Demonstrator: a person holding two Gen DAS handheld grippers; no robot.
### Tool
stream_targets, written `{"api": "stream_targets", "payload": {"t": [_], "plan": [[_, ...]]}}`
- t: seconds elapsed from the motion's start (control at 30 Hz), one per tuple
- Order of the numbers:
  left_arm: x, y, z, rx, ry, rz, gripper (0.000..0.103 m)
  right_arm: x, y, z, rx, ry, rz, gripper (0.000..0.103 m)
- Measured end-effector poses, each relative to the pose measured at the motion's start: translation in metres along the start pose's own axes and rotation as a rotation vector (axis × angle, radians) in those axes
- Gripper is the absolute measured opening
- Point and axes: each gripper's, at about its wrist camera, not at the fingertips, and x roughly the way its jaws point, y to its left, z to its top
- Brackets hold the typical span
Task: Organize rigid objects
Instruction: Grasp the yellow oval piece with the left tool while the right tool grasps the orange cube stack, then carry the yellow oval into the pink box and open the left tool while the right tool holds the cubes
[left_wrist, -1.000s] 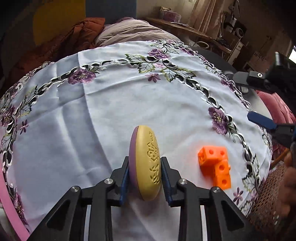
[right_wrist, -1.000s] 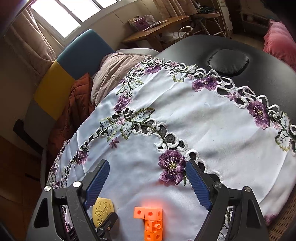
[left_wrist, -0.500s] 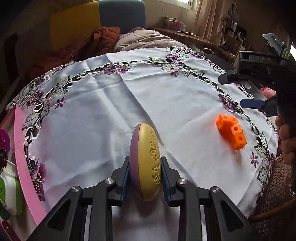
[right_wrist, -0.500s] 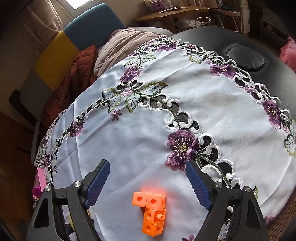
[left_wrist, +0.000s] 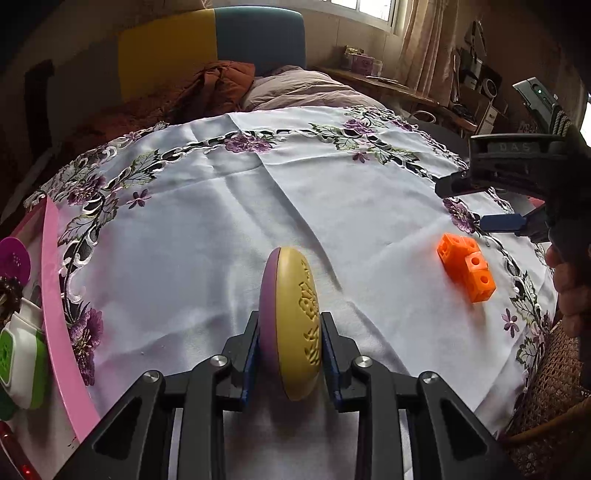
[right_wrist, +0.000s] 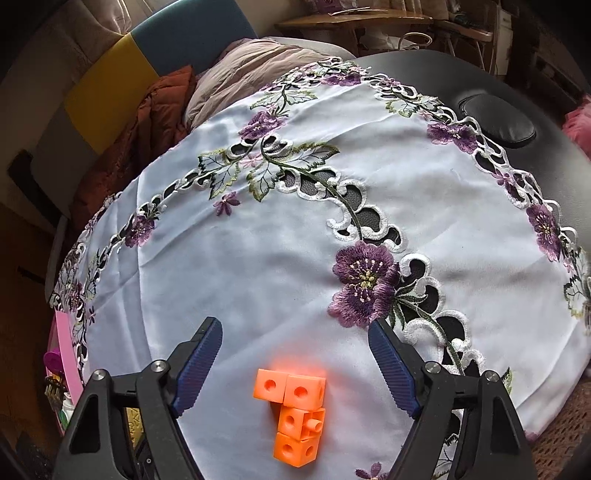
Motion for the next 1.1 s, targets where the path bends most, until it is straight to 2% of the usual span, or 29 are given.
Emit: {"api": "stream_targets", "payload": {"t": [0.13,0.23,0.4,0.57,0.63,0.73,0.77,0.8,0.93,1.1], "plan": [[-0.006,0.005,-0.002,-0.023,0.003,-0.001,0.029,0.006,0.001,-0.005,-0.008,0.055,0.002,0.083],[-0.013,0.011,-0.003,-0.038,-0.010,0.009,0.029,0.007,0.006,-0.011,-0.050,0.079,-0.034,0.083],[-0.028,0.019,-0.001,-0.060,-0.050,0.025,0.029,0.009,0.012,-0.023,-0.098,0.109,-0.082,0.083],[-0.049,0.025,0.004,-0.086,-0.106,0.042,0.029,0.013,0.018,-0.038,-0.143,0.138,-0.093,0.082],[-0.058,0.029,0.005,-0.097,-0.126,0.056,0.029,0.013,0.022,-0.042,-0.171,0.136,-0.099,0.077],[-0.075,0.036,0.006,-0.118,-0.161,0.079,0.029,0.013,0.031,-0.046,-0.227,0.124,-0.115,0.051],[-0.081,0.039,0.006,-0.127,-0.172,0.089,0.029,0.013,0.035,-0.047,-0.249,0.119,-0.128,0.036],[-0.087,0.042,0.006,-0.137,-0.182,0.096,0.029,0.014,0.038,-0.047,-0.265,0.118,-0.131,0.031],[-0.109,0.057,0.004,-0.175,-0.218,0.134,0.029,0.015,0.051,-0.052,-0.341,0.110,-0.134,0.031],[-0.133,0.078,-0.002,-0.219,-0.258,0.180,0.029,0.017,0.070,-0.057,-0.405,0.104,-0.084,0.031]]}}
